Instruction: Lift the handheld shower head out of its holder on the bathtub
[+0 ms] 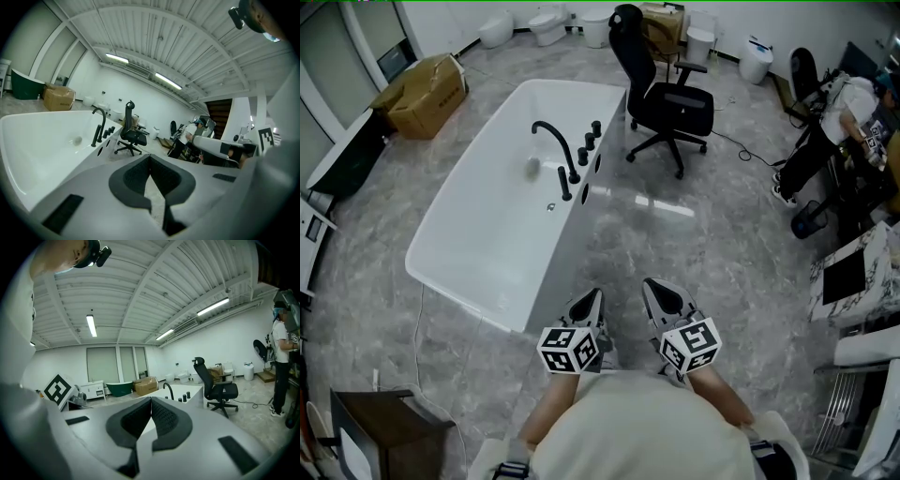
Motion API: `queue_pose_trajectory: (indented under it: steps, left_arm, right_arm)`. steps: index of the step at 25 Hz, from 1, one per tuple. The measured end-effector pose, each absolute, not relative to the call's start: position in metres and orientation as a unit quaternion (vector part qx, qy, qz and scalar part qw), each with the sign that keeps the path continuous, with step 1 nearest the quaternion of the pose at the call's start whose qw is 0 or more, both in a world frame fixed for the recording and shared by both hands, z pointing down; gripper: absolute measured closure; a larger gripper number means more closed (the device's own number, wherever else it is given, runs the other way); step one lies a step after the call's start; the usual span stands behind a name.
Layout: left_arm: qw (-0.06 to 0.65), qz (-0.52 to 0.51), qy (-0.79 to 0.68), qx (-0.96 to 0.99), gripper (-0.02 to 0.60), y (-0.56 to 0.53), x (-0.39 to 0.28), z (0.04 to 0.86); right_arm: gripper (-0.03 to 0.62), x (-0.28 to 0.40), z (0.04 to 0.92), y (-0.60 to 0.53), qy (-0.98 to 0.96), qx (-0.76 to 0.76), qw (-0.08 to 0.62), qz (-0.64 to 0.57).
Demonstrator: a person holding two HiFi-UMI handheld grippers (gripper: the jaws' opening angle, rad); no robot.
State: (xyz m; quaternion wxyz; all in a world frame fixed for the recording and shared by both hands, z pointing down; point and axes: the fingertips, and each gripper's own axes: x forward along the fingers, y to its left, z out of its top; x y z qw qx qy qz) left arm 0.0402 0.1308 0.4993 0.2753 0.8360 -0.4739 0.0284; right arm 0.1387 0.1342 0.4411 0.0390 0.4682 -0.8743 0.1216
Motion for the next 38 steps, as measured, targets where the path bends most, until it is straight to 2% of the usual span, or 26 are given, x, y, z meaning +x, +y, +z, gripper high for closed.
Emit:
queue_pose_trajectory:
  steps: [26, 38]
  left_arm:
    - [0.276, 0.023, -0.486, 0.829, 0.561, -0.071, -0.050, 0.497]
    - [0.289, 0.027, -0.499, 0.816, 0.561, -0.121, -0.079, 0.509]
  right_arm:
    - [0.576, 0.049, 0.427, -0.078, -0.885, 0.451, 0.042, 0.110]
    - [0.575, 0.012, 0.437, -0.139, -0.898, 0.424, 0.048, 0.112]
